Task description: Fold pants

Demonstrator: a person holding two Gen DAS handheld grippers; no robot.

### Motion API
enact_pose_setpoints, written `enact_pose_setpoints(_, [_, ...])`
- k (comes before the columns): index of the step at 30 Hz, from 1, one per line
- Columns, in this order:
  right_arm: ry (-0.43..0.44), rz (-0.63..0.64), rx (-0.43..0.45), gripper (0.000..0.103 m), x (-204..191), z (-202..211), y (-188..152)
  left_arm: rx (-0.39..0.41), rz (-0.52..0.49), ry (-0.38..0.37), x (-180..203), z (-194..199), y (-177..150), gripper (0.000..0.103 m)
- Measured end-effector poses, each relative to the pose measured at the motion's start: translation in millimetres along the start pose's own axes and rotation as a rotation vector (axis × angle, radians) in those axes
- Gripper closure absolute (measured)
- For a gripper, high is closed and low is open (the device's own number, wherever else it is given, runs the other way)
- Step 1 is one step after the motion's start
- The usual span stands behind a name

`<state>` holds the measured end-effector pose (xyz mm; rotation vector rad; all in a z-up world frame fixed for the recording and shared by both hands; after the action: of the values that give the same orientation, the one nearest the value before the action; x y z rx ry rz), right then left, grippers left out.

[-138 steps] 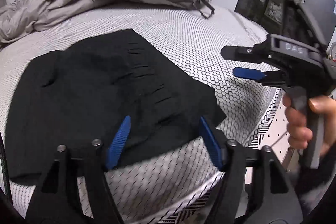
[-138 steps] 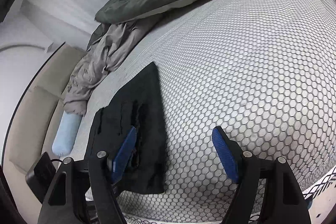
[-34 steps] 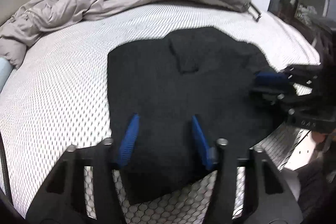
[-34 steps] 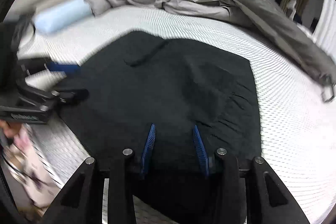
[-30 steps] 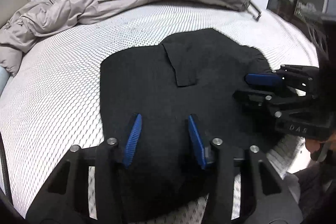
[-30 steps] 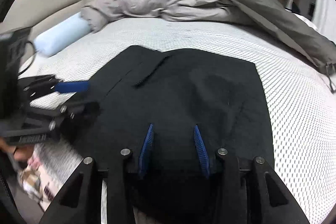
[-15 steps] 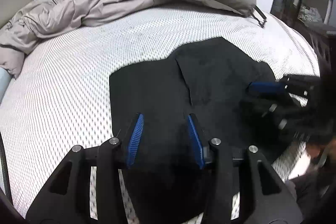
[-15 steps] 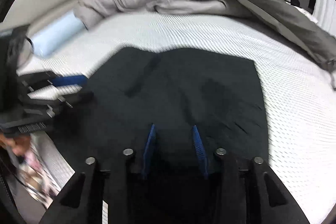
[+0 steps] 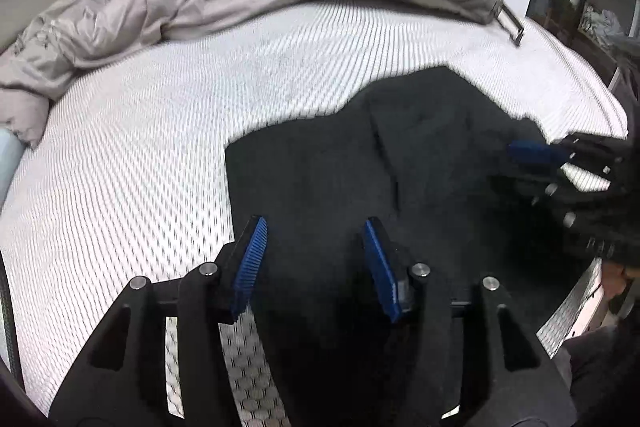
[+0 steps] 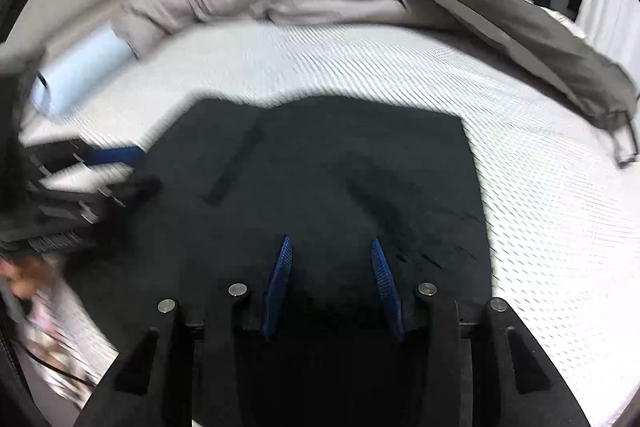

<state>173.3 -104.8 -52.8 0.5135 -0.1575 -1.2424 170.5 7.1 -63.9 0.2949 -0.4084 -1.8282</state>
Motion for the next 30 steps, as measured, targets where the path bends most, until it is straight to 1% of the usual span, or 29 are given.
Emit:
enact_pose_setpoints(1, [0.022, -0.005, 0.023, 0.057, -5, 1, 6, 0.001, 0.001, 0.002, 1, 0, 6, 0.055])
enact_pose_setpoints(3, [0.013, -0.02, 0.039, 0.053, -14, -6, 15, -0.037, -0.003, -0.005, 4, -15, 23, 0.055])
enact_pose_setpoints(5, [0.008, -0.028, -0.007, 0.051, -20, -27, 21, -0.089, 0.009, -0.008, 3, -36, 32, 0.055])
enact_pose_setpoints(6, [-0.019, -0.021, -0.049, 0.052, -21, -42, 20, -0.099, 0.01, -0.014, 4, -42, 35, 0.053])
enact_pose_setpoints(7, [-0.049, -0.003, -0.063, 0.052, -21, -49, 18, -0.094, 0.012, -0.023, 4, -45, 35, 0.052])
enact_pose_setpoints(8, [-0.085, -0.001, -0.064, 0.052, -20, -48, 16, -0.082, 0.007, -0.03, 1, -43, 33, 0.052])
enact_pose_setpoints(9, [-0.141, -0.006, -0.069, 0.052, -18, -45, 15, -0.079, -0.01, -0.016, 0, -40, 31, 0.052])
enact_pose_setpoints(10, [-0.222, -0.008, -0.072, 0.056, -13, -41, 13, -0.078, -0.014, -0.001, -1, -39, 30, 0.051])
enact_pose_setpoints(11, [-0.229, -0.009, -0.073, 0.056, -8, -40, 14, -0.083, -0.008, 0.012, -4, -37, 30, 0.05])
enact_pose_setpoints(12, [-0.186, -0.024, -0.084, 0.056, -2, -40, 12, -0.088, 0.01, 0.012, -6, -35, 30, 0.051])
enact_pose_setpoints(13, [-0.168, -0.029, -0.083, 0.055, 0, -39, 13, -0.089, 0.024, 0.011, -6, -31, 32, 0.055])
enact_pose_setpoints(14, [-0.161, -0.03, -0.066, 0.055, -1, -35, 14, -0.082, 0.03, 0.009, -3, -25, 35, 0.056])
enact_pose_setpoints(15, [-0.133, -0.036, -0.039, 0.055, -4, -30, 18, -0.052, 0.01, 0.0, 5, -19, 39, 0.056])
enact_pose_setpoints(16, [-0.073, -0.035, -0.005, 0.055, -9, -26, 23, -0.029, -0.012, 0.001, 14, -16, 37, 0.056])
enact_pose_setpoints(17, [-0.036, -0.039, 0.021, 0.054, -11, -25, 27, -0.027, -0.046, 0.031, 23, -18, 42, 0.056])
enact_pose_setpoints(18, [-0.021, -0.046, 0.046, 0.049, -15, -26, 31, -0.049, -0.065, 0.067, 28, -24, 47, 0.059])
enact_pose_setpoints(19, [-0.029, -0.05, 0.047, 0.046, -18, -30, 33, -0.066, -0.073, 0.094, 31, -31, 51, 0.059])
enact_pose_setpoints(20, [-0.072, -0.049, 0.003, 0.046, -20, -45, 37, -0.104, -0.067, 0.098, 28, -46, 54, 0.057])
enact_pose_setpoints(21, [-0.103, -0.047, -0.044, 0.046, -20, -58, 36, -0.124, -0.045, 0.074, 24, -54, 56, 0.055])
enact_pose_setpoints(22, [-0.112, -0.045, -0.059, 0.046, -15, -64, 33, -0.118, -0.018, 0.042, 19, -56, 55, 0.053])
enact_pose_setpoints(23, [-0.116, -0.05, -0.057, 0.046, -11, -66, 29, -0.106, -0.01, 0.03, 18, -53, 53, 0.053])
enact_pose_setpoints(24, [-0.152, -0.068, -0.061, 0.047, -5, -62, 26, -0.096, -0.013, 0.034, 16, -50, 52, 0.049])
enact_pose_setpoints(25, [-0.177, -0.075, -0.059, 0.057, 0, -58, 24, -0.088, -0.015, 0.051, 16, -47, 49, 0.043])
enact_pose_setpoints(26, [-0.179, -0.079, -0.055, 0.061, 8, -52, 20, -0.091, -0.006, 0.094, 15, -41, 43, 0.043])
enact_pose_setpoints(27, [-0.162, -0.084, -0.058, 0.062, 14, -49, 18, -0.091, 0.0, 0.113, 14, -35, 38, 0.046])
enact_pose_setpoints(28, [-0.144, -0.086, -0.054, 0.062, 15, -42, 12, -0.087, -0.001, 0.109, 15, -27, 32, 0.054])
enact_pose_setpoints(29, [-0.113, -0.079, -0.037, 0.062, 15, -32, 6, -0.069, -0.002, 0.09, 16, -15, 22, 0.056])
enact_pose_setpoints(30, [-0.094, -0.068, -0.027, 0.06, 13, -24, 3, -0.029, -0.012, 0.052, 18, 0, 11, 0.056])
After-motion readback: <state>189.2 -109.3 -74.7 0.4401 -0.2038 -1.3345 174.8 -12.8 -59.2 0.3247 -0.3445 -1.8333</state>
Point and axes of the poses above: each gripper's, at about its wrist camera, not at the fingertips, and z roughly against the way its jaws point, x to its right, y to its top, the point moved 1 cm from there along -z, roughly the way its jaws point, and after that the axes turned 14 degrees about -x, right-handed, at the moved point
